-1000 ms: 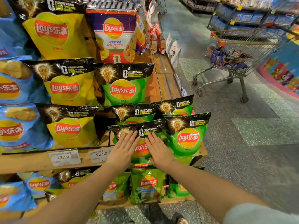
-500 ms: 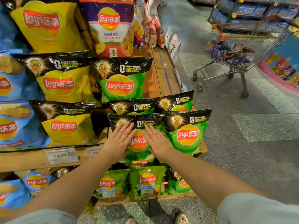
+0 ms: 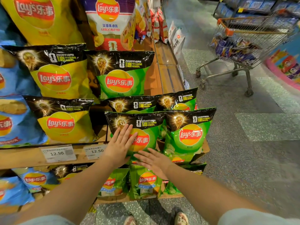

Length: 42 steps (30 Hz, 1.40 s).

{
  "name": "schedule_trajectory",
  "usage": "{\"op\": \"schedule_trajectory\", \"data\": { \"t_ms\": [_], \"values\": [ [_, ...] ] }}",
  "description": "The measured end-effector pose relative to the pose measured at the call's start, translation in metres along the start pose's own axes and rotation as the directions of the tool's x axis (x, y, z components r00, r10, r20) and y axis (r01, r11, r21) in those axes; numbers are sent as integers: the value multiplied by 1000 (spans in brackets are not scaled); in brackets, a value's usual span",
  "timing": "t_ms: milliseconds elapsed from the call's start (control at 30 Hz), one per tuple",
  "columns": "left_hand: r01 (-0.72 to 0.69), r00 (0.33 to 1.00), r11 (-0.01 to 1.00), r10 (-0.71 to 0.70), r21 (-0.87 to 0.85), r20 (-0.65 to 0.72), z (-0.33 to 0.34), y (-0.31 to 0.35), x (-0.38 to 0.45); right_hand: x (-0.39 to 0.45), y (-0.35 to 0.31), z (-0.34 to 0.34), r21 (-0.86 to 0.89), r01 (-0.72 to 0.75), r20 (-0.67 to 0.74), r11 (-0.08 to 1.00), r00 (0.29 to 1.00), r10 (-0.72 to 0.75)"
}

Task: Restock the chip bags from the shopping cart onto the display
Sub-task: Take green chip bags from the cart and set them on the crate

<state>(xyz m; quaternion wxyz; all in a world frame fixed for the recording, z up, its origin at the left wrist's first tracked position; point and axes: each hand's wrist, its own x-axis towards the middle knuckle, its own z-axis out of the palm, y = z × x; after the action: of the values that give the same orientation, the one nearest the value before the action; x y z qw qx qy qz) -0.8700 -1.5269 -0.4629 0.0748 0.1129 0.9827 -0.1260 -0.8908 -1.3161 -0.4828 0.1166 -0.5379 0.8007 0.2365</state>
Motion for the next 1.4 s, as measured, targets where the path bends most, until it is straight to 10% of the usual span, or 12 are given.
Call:
{"op": "schedule_trajectory", "data": {
  "t_ms": [767,1267,1400],
  "values": [
    [146,976,989,-138,-35,167,11,13,6,16,31,3,-132,-230,-159,964,965,209],
    [105,991,974,-118,-199,-55,12,17,-28,-13,46,-26,427,-556,-107,713,752,650],
    [161,986,956,-145,-245,83,-2,32,-36,-42,51,-11,451,-650,70,612,709,702]
  ]
}}
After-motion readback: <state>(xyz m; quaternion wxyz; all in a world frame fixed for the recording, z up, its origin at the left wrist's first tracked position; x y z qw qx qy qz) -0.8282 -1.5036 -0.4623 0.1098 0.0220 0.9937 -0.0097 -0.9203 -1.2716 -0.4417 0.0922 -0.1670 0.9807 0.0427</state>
